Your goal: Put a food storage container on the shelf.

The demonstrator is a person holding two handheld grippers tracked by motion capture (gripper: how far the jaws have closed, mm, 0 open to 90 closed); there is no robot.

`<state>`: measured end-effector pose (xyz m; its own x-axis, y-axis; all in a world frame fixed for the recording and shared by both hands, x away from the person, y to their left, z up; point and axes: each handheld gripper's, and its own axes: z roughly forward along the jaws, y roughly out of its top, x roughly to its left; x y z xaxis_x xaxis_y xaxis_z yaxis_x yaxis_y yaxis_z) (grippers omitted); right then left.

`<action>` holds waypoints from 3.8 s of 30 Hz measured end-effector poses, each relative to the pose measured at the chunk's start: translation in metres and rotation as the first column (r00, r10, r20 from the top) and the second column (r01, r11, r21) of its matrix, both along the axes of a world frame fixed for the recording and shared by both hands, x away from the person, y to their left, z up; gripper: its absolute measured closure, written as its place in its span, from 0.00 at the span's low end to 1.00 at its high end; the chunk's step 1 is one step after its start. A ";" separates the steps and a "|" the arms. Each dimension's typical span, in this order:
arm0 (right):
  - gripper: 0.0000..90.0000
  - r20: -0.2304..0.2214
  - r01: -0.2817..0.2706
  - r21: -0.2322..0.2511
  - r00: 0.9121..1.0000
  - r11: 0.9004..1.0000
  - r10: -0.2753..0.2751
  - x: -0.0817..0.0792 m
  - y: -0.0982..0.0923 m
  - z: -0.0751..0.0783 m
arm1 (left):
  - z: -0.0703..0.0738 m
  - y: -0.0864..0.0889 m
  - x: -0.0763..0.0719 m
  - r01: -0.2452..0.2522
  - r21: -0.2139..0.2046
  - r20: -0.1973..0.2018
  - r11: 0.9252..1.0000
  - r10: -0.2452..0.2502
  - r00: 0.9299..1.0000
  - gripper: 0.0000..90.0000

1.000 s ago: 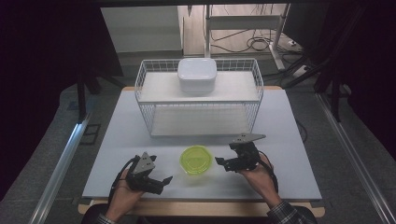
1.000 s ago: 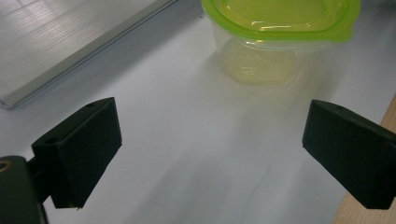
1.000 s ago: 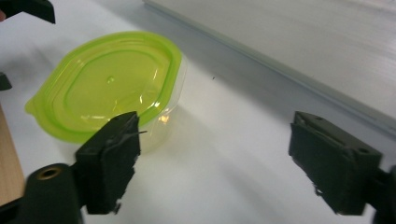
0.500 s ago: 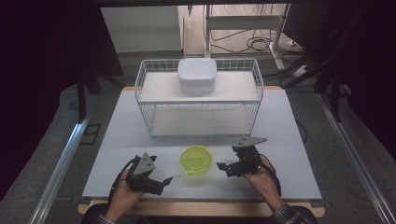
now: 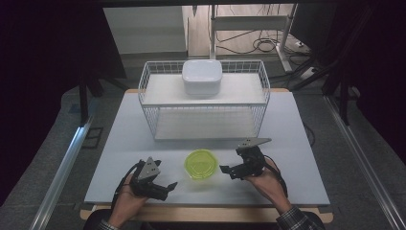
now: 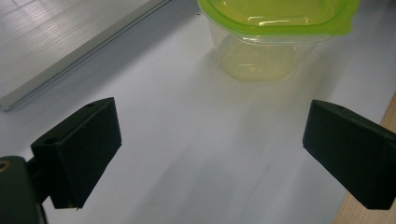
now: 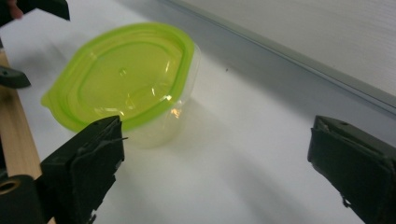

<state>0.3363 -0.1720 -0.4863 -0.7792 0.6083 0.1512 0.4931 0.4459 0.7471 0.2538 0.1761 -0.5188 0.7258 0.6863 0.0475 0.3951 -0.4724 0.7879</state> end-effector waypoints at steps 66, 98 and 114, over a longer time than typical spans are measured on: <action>0.92 -0.443 -0.002 0.286 0.886 0.958 0.134 0.064 0.032 -0.002 | -0.001 -0.005 -0.001 0.029 0.024 0.008 0.999 -0.030 1.000 0.05; 0.89 -0.491 0.094 0.210 0.871 0.973 0.022 0.067 0.023 -0.014 | -0.002 -0.006 -0.001 0.039 0.032 0.004 0.999 -0.039 0.999 0.05; 0.91 -0.495 0.099 0.284 0.867 0.954 0.058 0.064 0.021 -0.006 | -0.002 -0.006 -0.001 0.032 0.029 0.008 0.999 -0.033 0.999 0.05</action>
